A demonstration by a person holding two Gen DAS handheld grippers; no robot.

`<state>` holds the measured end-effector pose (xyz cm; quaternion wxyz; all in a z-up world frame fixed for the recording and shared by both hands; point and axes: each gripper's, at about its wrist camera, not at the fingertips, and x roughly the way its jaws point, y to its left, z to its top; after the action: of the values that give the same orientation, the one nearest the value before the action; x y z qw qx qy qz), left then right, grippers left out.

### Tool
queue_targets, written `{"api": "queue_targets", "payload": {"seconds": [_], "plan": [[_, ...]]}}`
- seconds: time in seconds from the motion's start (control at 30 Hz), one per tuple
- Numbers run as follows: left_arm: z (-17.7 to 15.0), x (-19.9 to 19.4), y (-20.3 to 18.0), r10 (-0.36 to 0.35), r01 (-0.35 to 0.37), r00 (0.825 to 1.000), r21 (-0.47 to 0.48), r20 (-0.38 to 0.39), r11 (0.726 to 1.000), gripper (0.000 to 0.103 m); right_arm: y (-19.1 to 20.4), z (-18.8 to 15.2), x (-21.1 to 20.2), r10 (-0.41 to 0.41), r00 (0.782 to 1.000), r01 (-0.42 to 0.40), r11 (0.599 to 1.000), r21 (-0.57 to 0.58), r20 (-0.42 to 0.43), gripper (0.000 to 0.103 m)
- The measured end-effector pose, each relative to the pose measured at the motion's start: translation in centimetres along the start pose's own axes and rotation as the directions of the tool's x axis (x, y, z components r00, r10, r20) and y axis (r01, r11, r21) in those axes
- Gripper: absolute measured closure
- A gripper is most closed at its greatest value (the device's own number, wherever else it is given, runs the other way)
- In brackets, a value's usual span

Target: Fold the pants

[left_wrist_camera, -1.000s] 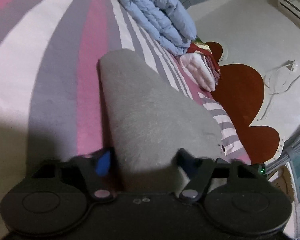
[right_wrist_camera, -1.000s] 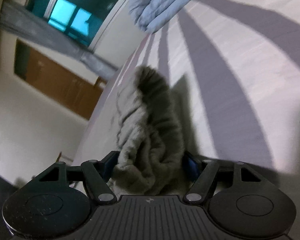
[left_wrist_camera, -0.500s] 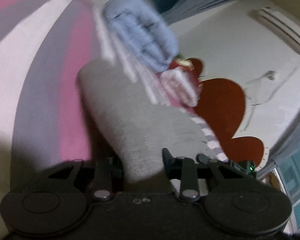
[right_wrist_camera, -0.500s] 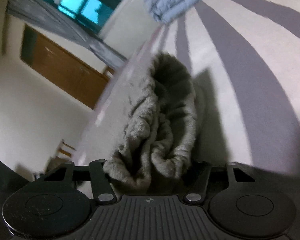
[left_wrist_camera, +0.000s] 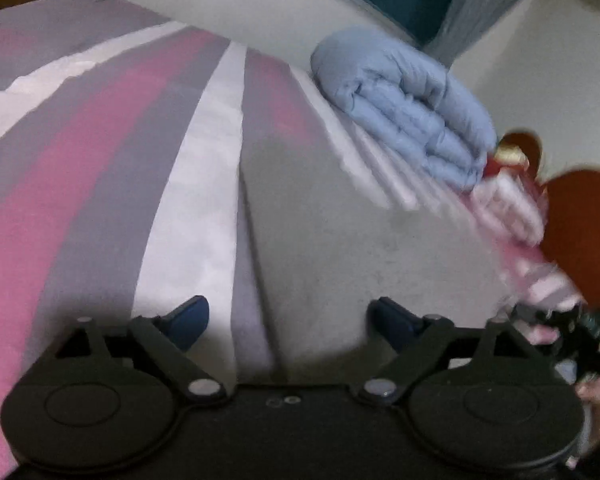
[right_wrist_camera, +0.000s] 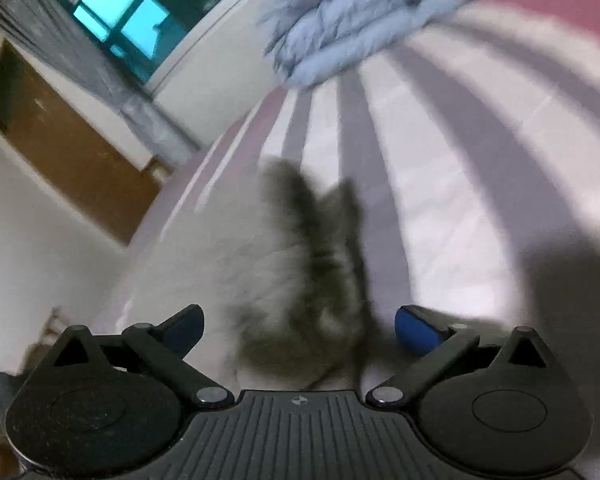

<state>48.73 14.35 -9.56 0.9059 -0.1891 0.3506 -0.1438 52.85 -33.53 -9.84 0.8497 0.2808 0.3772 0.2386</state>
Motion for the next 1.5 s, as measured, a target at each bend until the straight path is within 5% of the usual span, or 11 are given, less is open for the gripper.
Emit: {"api": "queue_targets", "payload": {"seconds": [0.13, 0.23, 0.3, 0.43, 0.57, 0.77, 0.93, 1.1, 1.17, 1.3, 1.5], "plan": [[-1.6, -1.8, -0.8, 0.052, -0.058, 0.995, 0.065, 0.083, 0.996, 0.017, 0.9, -1.3, -0.2, -0.054, 0.998, 0.056, 0.995, -0.086, 0.026, 0.001], [-4.1, -5.8, -1.7, 0.140, -0.166, 0.971, 0.129, 0.193, 0.978, 0.006, 1.3, -3.2, -4.1, -0.023, 0.991, 0.040, 0.991, -0.125, 0.134, 0.000], [-6.3, -8.6, -2.1, 0.204, -0.244, 0.950, 0.155, 0.235, 0.957, 0.006, 1.4, -5.3, -6.7, -0.089, 0.983, 0.119, 0.975, -0.188, 0.160, 0.000], [-9.8, -13.8, -2.2, 0.269, -0.302, 0.933, 0.110, 0.240, 0.947, 0.006, 1.2, -10.2, -11.1, -0.170, 0.971, 0.208, 0.945, -0.251, 0.165, 0.000], [-14.0, -19.4, -3.5, 0.312, -0.343, 0.913, 0.082, 0.262, 0.936, 0.006, 2.2, -16.4, -17.0, -0.189, 0.948, 0.260, 0.924, -0.281, 0.257, 0.000], [-18.3, -25.7, -8.6, 0.266, -0.296, 0.902, 0.038, 0.339, 0.955, 0.006, 7.1, -23.2, -24.2, -0.179, 0.918, 0.288, 0.915, -0.283, 0.354, 0.000], [-23.7, -30.2, -14.8, 0.244, -0.321, 0.864, 0.109, 0.441, 0.941, 0.006, 12.2, -29.6, -27.7, -0.137, 0.894, 0.320, 0.862, -0.394, 0.427, 0.000], [-26.9, -32.3, -18.4, 0.188, -0.288, 0.868, 0.155, 0.460, 0.945, 0.006, 15.7, -34.0, -28.9, -0.092, 0.919, 0.277, 0.843, -0.462, 0.384, 0.000], [-27.9, -32.9, -19.4, 0.152, -0.256, 0.878, 0.178, 0.453, 0.950, 0.006, 17.2, -35.7, -29.3, -0.084, 0.913, 0.294, 0.816, -0.498, 0.400, 0.000], [-29.2, -33.5, -20.4, 0.136, -0.262, 0.866, 0.205, 0.482, 0.943, 0.006, 18.4, -37.5, -29.4, -0.093, 0.893, 0.349, 0.760, -0.548, 0.440, 0.000], [-29.6, -33.4, -20.6, 0.143, -0.257, 0.877, 0.195, 0.459, 0.947, 0.006, 17.5, -37.1, -29.5, -0.097, 0.882, 0.346, 0.798, -0.493, 0.462, 0.000]]}}
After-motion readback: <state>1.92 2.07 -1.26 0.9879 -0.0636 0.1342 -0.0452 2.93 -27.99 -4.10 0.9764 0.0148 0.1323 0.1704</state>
